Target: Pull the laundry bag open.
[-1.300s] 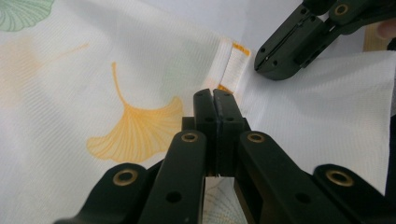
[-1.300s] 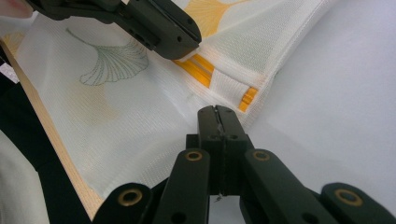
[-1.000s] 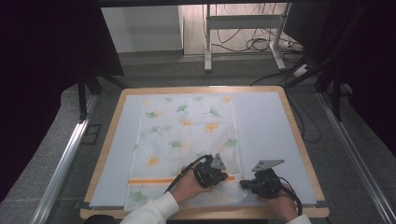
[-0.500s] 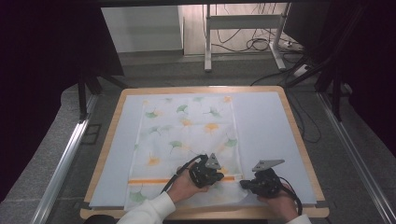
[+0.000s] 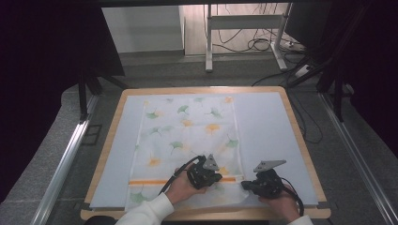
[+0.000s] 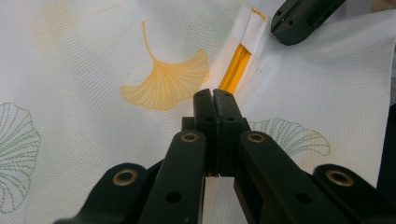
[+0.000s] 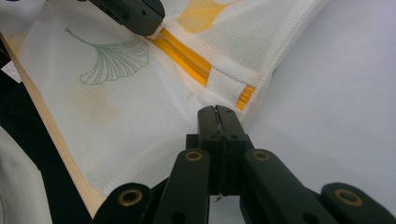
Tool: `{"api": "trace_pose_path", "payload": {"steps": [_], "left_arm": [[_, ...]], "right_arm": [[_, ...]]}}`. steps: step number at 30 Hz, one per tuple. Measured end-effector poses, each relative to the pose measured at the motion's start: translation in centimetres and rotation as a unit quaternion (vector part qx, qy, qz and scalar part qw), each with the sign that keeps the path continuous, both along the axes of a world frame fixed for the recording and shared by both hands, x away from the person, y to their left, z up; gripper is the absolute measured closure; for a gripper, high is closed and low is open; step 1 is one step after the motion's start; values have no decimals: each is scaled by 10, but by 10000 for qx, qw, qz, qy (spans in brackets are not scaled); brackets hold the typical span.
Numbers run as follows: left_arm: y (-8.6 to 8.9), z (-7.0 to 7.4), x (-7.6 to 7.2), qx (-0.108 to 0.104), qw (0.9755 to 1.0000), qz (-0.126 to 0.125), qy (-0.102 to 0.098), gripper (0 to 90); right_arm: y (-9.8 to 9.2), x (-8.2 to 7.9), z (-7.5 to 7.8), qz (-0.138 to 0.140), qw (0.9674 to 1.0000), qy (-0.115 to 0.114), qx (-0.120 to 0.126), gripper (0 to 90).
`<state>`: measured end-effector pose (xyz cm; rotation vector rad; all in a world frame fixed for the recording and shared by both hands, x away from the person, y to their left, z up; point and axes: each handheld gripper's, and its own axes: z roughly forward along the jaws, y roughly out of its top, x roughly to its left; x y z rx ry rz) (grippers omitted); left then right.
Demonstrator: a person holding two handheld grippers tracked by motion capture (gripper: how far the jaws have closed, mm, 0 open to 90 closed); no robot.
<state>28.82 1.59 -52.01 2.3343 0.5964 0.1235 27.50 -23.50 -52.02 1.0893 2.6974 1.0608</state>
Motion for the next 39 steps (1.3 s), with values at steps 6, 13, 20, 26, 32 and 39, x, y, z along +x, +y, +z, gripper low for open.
{"api": "trace_pose_path", "payload": {"steps": [6, 13, 20, 26, 32, 39], "left_arm": [[3, 0, 0, -45, 10000, 30, 18, 900], [6, 0, -1, -18, 10000, 33, 29, 900], [10, 0, -2, -20, 10000, 52, 37, 900], [13, 0, -3, 50, 10000, 47, 20, 900], [16, 0, -4, -7, 9999, 92, 50, 900], [19, 0, -5, 28, 10000, 75, 25, 900]], "right_arm": [[0, 0, 0, 14, 10000, 3, -2, 898], [0, 0, 0, 6, 10000, 13, 8, 898], [0, 0, 0, 3, 10000, 13, 6, 898], [-1, 0, 0, 10, 10000, 14, 14, 898], [-1, 0, 0, 8, 10000, 9, 11, 898], [0, 0, 0, 6, 10000, -2, 9, 898]]}}
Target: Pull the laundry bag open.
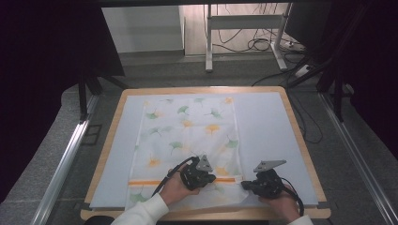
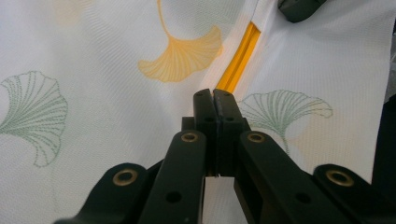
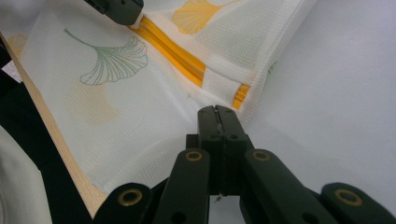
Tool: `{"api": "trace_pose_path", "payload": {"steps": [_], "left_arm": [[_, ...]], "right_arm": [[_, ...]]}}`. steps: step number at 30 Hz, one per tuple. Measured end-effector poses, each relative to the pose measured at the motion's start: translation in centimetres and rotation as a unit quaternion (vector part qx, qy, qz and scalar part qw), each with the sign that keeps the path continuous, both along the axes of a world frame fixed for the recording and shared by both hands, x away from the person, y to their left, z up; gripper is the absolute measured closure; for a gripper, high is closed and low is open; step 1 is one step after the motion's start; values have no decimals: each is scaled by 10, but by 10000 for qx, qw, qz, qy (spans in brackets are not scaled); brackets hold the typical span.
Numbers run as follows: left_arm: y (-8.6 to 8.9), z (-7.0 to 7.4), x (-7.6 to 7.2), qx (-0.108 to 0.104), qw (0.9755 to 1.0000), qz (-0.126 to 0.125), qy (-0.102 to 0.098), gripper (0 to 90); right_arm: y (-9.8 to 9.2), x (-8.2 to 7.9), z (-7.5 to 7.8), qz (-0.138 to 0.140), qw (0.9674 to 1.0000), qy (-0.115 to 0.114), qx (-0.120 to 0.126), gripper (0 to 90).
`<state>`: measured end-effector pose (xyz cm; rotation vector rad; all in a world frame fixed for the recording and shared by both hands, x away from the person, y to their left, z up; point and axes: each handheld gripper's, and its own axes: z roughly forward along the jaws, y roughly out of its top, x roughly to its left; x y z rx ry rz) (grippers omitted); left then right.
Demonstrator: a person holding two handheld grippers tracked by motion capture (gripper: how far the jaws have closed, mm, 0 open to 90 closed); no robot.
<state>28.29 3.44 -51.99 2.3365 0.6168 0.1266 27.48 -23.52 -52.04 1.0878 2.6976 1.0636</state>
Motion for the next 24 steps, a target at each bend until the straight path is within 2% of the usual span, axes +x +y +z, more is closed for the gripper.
{"api": "trace_pose_path", "payload": {"steps": [3, 8, 18, 24], "left_arm": [[1, 1, -1, 73, 10000, -22, -50, 900], [1, 0, -2, 71, 9999, -19, -69, 900], [-11, -2, 1, 150, 9998, -41, -133, 900], [-14, -1, 3, 154, 9998, -50, -133, 900]], "right_arm": [[0, 0, 0, 5, 10000, -6, -12, 898], [0, 0, 0, 19, 10000, -35, -35, 898], [2, 0, 3, 72, 9999, -80, -101, 897], [5, 7, 13, -117, 9993, -333, 135, 896]]}}
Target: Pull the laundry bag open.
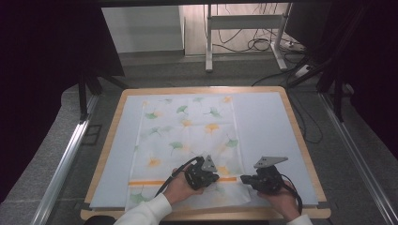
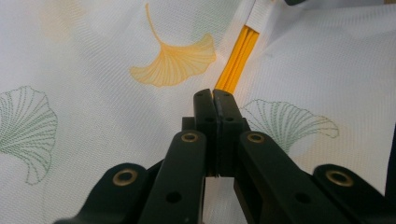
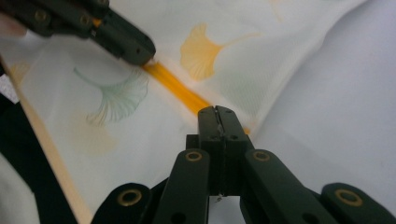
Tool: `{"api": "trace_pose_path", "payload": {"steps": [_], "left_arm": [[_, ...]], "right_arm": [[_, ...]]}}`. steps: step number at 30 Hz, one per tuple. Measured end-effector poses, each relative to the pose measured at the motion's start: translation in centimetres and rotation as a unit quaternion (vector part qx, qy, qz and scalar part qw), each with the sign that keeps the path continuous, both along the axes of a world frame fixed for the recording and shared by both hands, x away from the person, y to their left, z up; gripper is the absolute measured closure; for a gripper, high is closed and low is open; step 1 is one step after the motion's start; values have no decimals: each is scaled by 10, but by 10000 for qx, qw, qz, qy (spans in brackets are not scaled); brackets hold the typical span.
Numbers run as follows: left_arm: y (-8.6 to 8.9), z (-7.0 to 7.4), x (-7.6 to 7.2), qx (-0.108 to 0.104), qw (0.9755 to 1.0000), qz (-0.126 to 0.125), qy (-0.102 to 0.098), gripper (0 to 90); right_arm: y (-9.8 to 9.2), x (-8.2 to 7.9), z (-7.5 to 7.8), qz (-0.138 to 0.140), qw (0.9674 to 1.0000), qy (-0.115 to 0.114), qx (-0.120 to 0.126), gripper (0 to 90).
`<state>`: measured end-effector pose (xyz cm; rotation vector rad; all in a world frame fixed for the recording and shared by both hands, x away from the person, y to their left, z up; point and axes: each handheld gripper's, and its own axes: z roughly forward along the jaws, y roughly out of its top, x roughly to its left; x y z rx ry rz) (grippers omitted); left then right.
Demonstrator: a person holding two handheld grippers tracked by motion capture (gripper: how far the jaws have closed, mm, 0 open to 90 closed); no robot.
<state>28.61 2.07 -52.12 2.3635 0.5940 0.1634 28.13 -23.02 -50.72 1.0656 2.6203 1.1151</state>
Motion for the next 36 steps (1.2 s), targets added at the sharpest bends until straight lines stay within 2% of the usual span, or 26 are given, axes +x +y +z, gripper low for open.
{"api": "trace_pose_path", "payload": {"steps": [3, 6, 8, 17, 36], "left_arm": [[-1, 1, 1, 28, 10000, -8, -3, 900], [-1, 1, 0, 46, 10000, -10, -24, 900], [-1, 1, -1, 91, 9999, -32, -50, 900], [6, 1, -2, 124, 9999, 0, -68, 900], [37, 1, -4, 121, 9997, 201, 46, 900]], "right_arm": [[9, 7, -3, 17, 10000, 72, -17, 896], [16, 14, -11, -33, 9996, 185, -223, 896], [13, 15, -12, -86, 9995, 283, -143, 896], [8, 16, -13, -187, 9989, 417, -39, 898], [9, 15, -14, -151, 9993, 343, -39, 898]]}}
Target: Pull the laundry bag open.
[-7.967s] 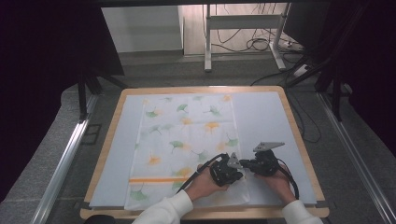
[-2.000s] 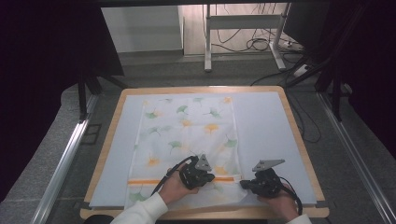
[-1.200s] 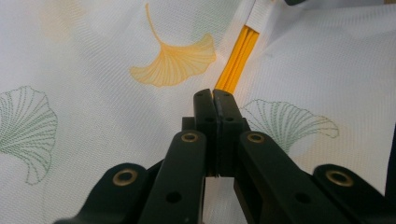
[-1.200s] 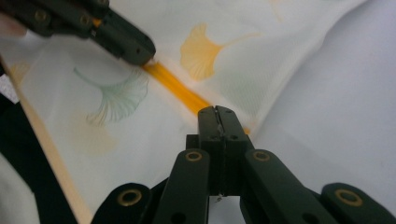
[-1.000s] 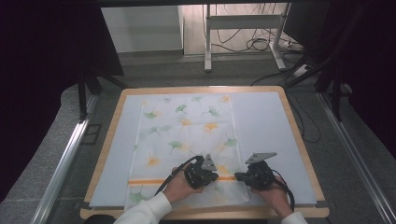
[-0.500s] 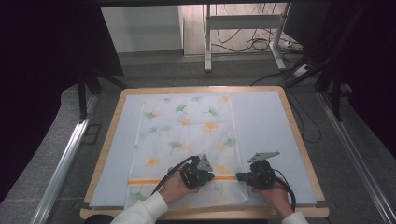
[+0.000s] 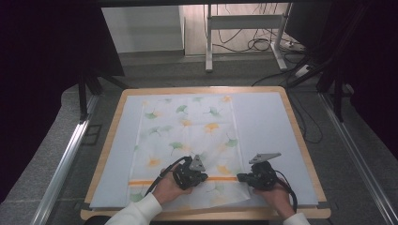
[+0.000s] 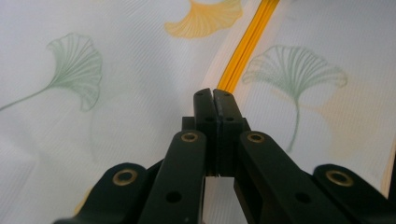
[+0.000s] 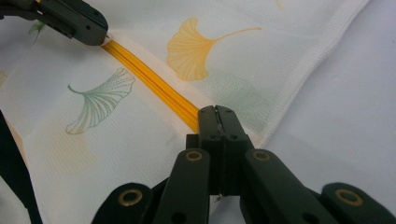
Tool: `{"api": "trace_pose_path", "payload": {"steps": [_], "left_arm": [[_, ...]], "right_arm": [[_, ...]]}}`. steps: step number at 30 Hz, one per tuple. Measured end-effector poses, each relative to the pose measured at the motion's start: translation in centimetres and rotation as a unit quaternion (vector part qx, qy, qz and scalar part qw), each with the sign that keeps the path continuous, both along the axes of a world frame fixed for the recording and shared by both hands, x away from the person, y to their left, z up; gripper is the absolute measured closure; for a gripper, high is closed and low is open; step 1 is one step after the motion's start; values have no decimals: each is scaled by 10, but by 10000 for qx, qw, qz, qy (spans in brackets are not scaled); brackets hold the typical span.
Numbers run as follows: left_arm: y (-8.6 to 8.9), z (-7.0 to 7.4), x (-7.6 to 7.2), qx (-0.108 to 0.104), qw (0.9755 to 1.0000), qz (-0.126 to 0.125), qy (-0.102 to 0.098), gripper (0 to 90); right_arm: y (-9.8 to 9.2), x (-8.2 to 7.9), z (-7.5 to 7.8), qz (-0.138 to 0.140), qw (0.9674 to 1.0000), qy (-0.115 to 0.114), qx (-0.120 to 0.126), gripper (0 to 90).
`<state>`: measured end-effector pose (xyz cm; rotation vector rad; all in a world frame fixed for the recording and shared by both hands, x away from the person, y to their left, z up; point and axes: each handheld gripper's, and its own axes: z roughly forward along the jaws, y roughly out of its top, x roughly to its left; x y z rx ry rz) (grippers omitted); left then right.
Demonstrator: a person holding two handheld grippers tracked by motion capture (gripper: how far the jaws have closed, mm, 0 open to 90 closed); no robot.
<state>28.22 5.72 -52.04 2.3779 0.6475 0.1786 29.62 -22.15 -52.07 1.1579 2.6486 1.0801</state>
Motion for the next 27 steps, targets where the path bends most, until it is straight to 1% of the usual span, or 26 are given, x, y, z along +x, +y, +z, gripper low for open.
{"api": "trace_pose_path", "payload": {"steps": [7, 9, 11, 12, 13, 22, 27], "left_arm": [[12, 0, -2, 17, 10000, 62, 9, 900], [16, 0, -3, 3, 10000, 90, 25, 900], [19, -1, -4, -22, 9999, 142, 5, 900], [21, -1, -4, -3, 9999, 129, -6, 900], [21, -1, -5, -45, 9998, 176, 4, 900], [29, -1, -7, -31, 9998, 220, 21, 900], [34, -2, -8, -72, 9996, 285, 41, 900]], "right_arm": [[0, 0, 0, 7, 10000, 3, 5, 898], [0, 0, 0, 1, 10000, -34, 8, 897], [0, -1, 0, 13, 10000, -43, -9, 898], [0, -1, 0, 16, 10000, -38, 3, 898], [-1, 0, 0, 25, 10000, -27, 4, 897], [0, -1, -1, 15, 10000, -45, 8, 897], [-1, -1, -1, 21, 10000, -45, 4, 897]]}}
